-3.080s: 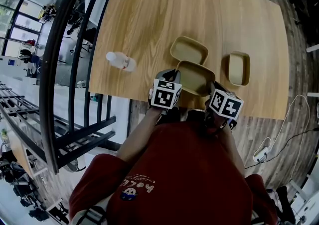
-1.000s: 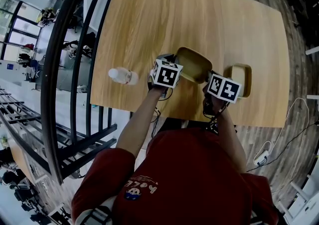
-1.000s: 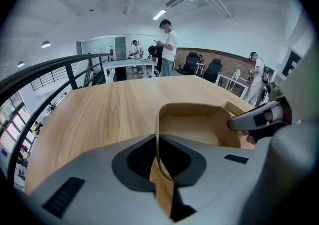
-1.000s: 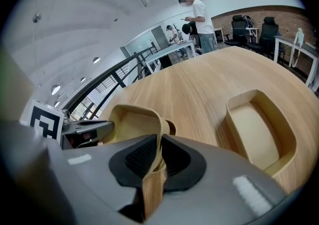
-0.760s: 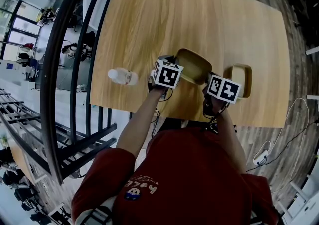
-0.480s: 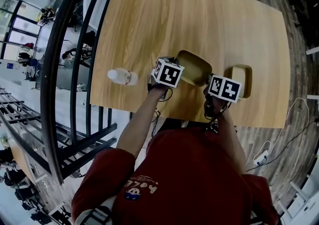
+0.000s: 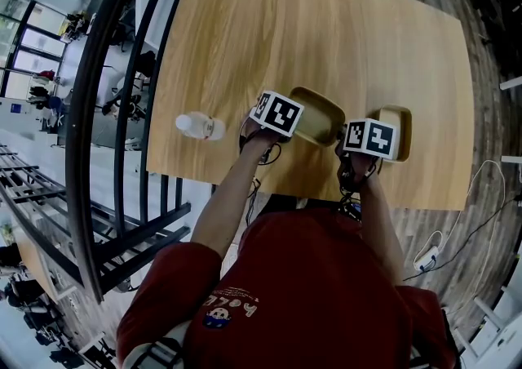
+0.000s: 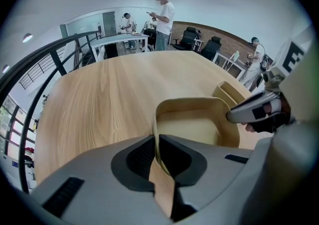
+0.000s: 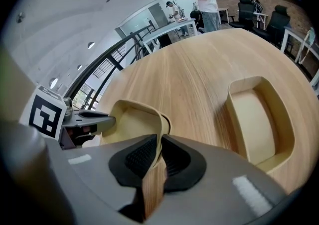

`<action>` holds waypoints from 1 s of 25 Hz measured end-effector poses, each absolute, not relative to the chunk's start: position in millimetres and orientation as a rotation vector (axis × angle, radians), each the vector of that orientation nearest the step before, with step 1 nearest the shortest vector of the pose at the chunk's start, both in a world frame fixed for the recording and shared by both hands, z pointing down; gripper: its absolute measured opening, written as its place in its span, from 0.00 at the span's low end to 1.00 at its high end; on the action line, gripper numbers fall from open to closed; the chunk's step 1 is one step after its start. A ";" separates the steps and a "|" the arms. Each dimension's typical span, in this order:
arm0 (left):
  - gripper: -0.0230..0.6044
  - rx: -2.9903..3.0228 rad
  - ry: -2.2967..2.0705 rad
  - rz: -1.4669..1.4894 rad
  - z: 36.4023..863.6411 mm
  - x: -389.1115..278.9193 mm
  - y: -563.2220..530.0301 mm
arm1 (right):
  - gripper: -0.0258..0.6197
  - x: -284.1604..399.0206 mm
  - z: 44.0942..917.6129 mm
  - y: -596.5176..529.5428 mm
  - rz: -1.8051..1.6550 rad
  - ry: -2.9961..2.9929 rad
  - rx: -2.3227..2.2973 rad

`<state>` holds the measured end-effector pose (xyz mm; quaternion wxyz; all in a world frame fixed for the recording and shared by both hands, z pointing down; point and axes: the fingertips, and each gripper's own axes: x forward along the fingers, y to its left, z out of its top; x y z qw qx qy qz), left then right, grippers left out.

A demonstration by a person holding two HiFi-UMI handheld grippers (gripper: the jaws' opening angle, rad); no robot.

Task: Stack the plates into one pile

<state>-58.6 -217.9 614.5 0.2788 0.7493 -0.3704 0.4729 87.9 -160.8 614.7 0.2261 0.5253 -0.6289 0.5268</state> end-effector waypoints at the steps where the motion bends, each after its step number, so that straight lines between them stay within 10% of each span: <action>1: 0.09 2.003 -0.986 1.282 616.7 -59.1 -215.6 | 0.11 87.8 616.5 -159.3 1.451 -1.726 1.442; 25: 0.18 2.005 -1.079 1.364 646.5 -69.8 -213.2 | 0.21 86.0 637.4 -152.3 1.449 -1.684 1.475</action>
